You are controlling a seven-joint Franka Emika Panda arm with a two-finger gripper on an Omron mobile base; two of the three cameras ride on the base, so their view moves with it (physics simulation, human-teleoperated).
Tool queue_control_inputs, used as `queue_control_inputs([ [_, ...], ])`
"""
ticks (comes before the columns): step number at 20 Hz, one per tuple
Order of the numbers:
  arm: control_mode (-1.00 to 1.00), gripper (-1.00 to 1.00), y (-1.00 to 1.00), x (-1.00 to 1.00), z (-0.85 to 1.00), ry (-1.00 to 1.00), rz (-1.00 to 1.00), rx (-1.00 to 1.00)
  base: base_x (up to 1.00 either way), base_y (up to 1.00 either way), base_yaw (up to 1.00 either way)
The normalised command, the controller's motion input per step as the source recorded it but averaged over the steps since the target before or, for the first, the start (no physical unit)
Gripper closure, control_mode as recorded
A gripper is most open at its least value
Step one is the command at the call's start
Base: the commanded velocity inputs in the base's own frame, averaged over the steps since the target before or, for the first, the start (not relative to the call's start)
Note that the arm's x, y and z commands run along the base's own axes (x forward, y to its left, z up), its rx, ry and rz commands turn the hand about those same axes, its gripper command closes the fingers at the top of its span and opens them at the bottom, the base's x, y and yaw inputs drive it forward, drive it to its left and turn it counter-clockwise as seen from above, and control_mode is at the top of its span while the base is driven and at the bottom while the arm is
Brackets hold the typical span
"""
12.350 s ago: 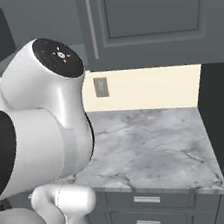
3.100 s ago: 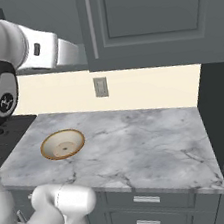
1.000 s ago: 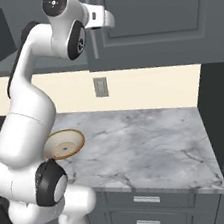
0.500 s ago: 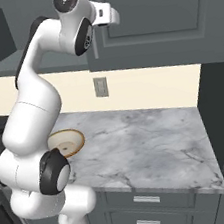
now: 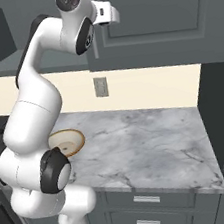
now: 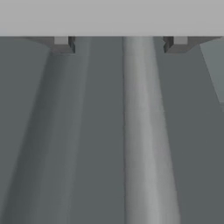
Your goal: Open the cabinet and setup a tea strainer by placing it in the bowl upright.
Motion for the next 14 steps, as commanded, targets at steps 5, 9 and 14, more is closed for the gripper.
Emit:
queue_control_inputs([
  [5, -1.00, 1.00, 0.00, 0.06, -0.03, -0.06, 0.00, 0.00, 0.00, 0.00, 0.00],
  [9, -1.00, 1.00, 0.00, 0.00, -0.07, 0.00, 0.00, 0.00, 0.00, 0.00, 0.00],
  [14, -1.00, 1.00, 0.00, -0.03, -0.10, 0.00, 0.00, 0.00, 0.00, 0.00, 0.00],
])
